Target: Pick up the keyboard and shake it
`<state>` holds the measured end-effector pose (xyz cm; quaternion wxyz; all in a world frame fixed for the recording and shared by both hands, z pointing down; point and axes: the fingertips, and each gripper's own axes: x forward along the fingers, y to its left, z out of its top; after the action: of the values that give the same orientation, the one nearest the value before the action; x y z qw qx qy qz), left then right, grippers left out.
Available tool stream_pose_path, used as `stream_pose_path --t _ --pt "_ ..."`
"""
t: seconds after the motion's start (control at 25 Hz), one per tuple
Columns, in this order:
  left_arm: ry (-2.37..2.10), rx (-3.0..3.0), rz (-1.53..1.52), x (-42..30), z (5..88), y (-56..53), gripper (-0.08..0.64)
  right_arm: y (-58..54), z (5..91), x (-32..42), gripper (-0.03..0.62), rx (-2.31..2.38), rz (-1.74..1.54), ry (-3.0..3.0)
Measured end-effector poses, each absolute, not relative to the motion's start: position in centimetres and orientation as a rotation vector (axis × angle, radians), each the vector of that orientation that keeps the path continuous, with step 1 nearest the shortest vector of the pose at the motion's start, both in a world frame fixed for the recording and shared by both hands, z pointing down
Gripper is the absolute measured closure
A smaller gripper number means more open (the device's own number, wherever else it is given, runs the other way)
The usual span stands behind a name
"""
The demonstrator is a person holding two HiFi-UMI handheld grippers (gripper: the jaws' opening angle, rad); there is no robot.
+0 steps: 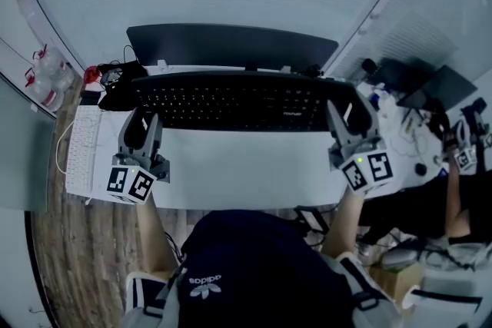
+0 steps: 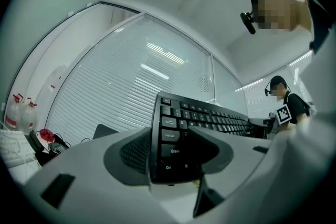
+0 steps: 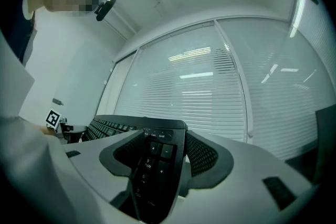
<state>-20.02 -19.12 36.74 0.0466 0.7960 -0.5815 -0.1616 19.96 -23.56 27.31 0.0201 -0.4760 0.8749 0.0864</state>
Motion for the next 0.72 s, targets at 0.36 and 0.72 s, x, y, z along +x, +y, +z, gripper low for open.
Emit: stream_pose_path --t 0.36,0.72 --pt "-1.798 2.437 -0.541 -19.3 36.0 -18.4 0.344 -22.8 26.2 20.6 0.347 -1.462 0.307 2.721" --pt "-1.77 2.449 -0.591 -20.0 35.3 -18.3 0.344 -20.5 24.5 20.1 0.351 -1.424 0.376 2.691"
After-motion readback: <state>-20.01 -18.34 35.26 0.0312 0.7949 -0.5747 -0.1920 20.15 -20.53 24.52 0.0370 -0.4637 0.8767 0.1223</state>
